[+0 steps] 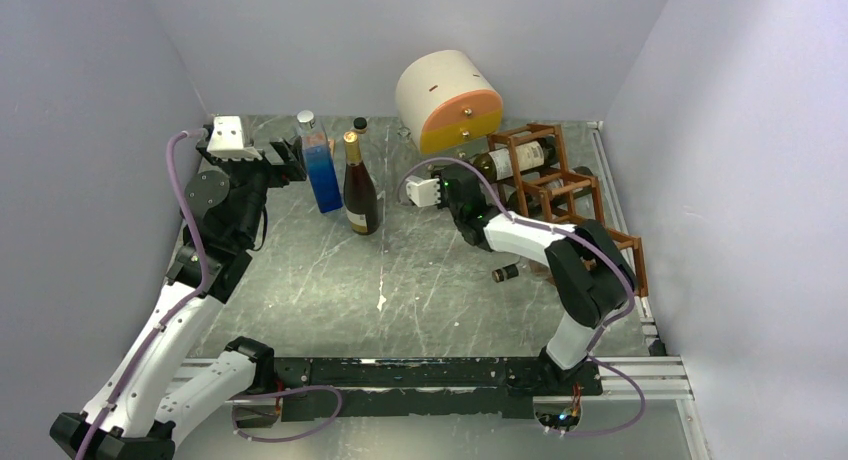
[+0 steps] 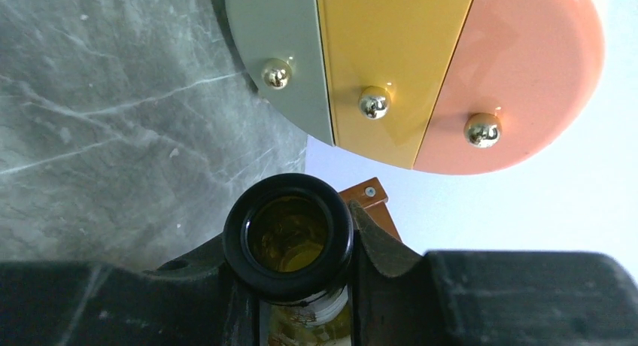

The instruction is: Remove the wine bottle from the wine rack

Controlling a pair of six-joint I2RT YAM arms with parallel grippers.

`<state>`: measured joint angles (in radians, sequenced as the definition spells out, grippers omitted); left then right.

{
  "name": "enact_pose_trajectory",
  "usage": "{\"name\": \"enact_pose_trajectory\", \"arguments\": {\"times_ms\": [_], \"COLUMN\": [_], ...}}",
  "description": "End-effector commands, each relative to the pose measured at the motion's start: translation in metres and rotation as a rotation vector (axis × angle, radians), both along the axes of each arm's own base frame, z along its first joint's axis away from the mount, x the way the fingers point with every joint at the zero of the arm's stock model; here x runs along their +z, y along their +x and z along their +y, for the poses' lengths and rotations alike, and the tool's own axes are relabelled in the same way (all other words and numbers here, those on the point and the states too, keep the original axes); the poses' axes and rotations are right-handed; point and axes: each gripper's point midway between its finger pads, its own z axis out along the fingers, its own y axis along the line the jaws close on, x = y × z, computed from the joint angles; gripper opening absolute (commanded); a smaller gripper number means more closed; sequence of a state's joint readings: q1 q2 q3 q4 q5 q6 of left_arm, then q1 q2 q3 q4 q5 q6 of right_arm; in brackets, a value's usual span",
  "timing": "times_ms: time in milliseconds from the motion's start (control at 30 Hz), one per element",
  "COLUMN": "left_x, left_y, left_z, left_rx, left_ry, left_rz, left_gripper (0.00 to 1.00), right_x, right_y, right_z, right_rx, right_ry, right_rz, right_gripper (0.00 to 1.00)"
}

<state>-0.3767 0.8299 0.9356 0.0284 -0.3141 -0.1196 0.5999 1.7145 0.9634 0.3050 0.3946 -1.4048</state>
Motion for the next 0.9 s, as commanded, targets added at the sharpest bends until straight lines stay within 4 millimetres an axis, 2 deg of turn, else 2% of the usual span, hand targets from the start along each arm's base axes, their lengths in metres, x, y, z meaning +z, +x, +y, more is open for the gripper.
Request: {"name": "enact_pose_trajectory", "arguments": {"times_ms": [0,333,500,700,867], "left_x": [0.011,0.011,0.01,0.009,0.01], "left_y": [-0.001,-0.001,-0.001,0.0,-0.001], "left_z": [-0.002,-0.001,-0.001,-0.002,-0.001], "left_rx": [-0.008,-0.003,-0.002,-0.005,-0.005], "left_ry": [-0.01,-0.009,-0.009,-0.009,-0.012], "left_rz": [-0.03,-0.03,-0.029,-0.024,-0.027], "left_gripper": [0.94,0.94,0.94,0.94,0.94], "right_x": [-0.01,-0.003,-0.001,0.013,0.016], "right_y": [-0.019,-0.042,-0.053,-0.066,-0.075], "right_z": [0.006,0.029,0.035,0.046,0.058], "right_rx": [-0.05,-0.03,-0.031,0.001,0.038], "right_ry": [0.064,0.077,0.051,0.013,-0.019], "right_rz": [0.027,0.036,-0.024,-0.106,-0.104], "right_gripper": [0.0,0.0,0.0,0.0,0.0]}}
